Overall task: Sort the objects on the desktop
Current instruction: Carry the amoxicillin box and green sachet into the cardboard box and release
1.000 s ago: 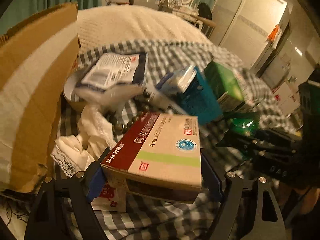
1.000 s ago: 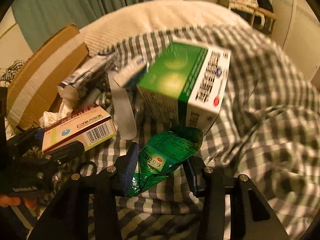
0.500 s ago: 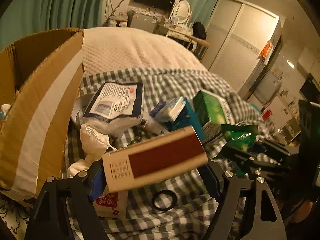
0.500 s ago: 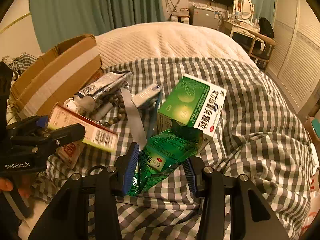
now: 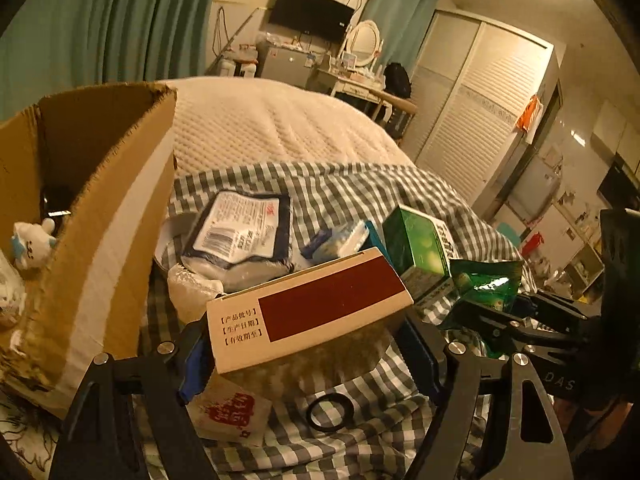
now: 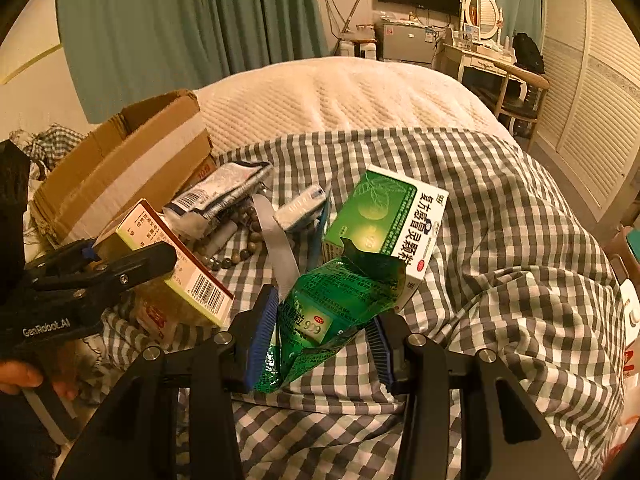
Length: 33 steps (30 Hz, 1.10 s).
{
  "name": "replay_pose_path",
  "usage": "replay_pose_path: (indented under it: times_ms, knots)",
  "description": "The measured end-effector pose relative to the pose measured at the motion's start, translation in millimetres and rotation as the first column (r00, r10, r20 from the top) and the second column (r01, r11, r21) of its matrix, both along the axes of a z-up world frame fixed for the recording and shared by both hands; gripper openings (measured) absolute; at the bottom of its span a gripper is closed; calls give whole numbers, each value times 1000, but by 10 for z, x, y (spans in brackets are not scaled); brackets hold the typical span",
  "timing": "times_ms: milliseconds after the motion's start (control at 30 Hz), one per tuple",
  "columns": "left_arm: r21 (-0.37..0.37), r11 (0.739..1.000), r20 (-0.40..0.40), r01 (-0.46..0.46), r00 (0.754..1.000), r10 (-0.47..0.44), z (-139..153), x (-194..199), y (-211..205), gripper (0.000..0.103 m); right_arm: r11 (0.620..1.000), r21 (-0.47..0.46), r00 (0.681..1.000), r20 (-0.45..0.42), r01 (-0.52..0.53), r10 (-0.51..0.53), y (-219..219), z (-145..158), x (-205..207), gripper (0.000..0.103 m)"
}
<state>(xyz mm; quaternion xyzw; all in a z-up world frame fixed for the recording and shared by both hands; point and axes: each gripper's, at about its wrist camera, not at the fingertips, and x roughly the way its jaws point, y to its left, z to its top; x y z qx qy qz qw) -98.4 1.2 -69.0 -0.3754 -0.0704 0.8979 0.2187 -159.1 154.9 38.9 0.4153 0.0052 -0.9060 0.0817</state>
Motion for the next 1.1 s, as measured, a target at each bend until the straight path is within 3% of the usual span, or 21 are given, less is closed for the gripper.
replay_pose_path:
  times_ms: [167, 400, 633, 867, 967, 1100]
  knots:
    - [29, 999, -22, -15, 1000, 15, 81, 13, -51, 81, 1000, -8, 1000, -22, -15, 14, -42, 98, 27, 43]
    - [110, 993, -112, -29, 993, 41, 319, 116, -172, 81, 999, -24, 999, -43, -30, 29, -107, 237, 60, 43]
    - [151, 986, -219, -74, 970, 106, 698, 303, -377, 81, 997, -41, 993, -104, -60, 55, -215, 531, 150, 43]
    - [122, 972, -347, -199, 909, 230, 1004, 473, -695, 81, 991, -24, 979, -160, -130, 125, -510, 798, 134, 43]
    - [143, 962, -362, -232, 893, 269, 1063, 512, -869, 81, 986, -45, 974, -169, -161, 151, -611, 876, 135, 43]
    - [96, 943, -380, -319, 864, 331, 1088, 500, -1142, 81, 977, -38, 964, -179, -208, 198, -836, 963, 73, 43]
